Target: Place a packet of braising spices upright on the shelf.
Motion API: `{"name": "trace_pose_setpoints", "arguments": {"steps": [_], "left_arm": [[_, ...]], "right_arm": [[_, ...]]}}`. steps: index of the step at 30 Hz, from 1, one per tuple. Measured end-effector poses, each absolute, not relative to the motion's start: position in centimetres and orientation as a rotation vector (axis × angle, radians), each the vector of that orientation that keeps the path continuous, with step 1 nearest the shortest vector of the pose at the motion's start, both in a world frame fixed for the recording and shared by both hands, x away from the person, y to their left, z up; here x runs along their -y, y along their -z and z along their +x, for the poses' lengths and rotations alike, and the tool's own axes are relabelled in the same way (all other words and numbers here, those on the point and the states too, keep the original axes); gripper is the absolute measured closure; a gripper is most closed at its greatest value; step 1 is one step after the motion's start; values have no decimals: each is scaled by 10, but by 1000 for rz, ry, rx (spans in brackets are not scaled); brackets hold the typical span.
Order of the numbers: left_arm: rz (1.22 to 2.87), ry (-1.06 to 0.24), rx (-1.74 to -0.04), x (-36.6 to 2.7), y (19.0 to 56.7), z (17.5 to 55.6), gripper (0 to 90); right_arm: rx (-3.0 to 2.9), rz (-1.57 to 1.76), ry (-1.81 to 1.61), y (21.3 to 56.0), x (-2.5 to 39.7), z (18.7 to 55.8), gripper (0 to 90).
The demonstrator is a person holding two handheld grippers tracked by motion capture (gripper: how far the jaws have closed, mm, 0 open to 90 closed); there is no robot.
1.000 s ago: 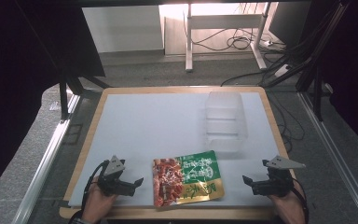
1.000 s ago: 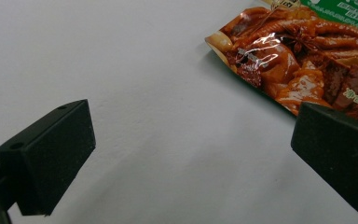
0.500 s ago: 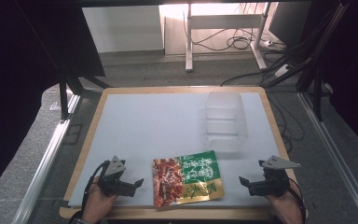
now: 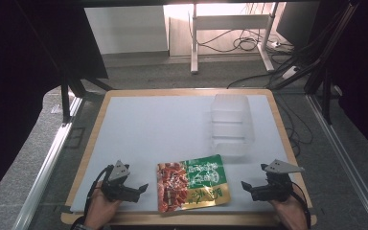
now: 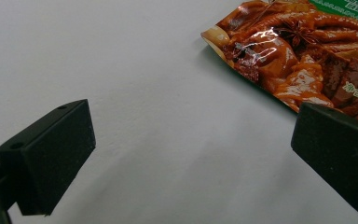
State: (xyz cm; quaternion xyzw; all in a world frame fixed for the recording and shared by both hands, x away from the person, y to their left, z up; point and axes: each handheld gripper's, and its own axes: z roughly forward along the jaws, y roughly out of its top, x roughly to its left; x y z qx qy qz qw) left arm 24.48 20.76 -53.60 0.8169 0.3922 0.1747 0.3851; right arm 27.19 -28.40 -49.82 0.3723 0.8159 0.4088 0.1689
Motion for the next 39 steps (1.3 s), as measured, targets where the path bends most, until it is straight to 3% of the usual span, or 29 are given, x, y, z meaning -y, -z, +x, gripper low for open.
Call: {"name": "trace_pose_setpoints", "arguments": {"steps": [39], "left_arm": [[2093, -449, -989, -206, 536, 245, 0]], "right_arm": [[-2404, 999, -1255, 506, 238, 276, 8]]}}
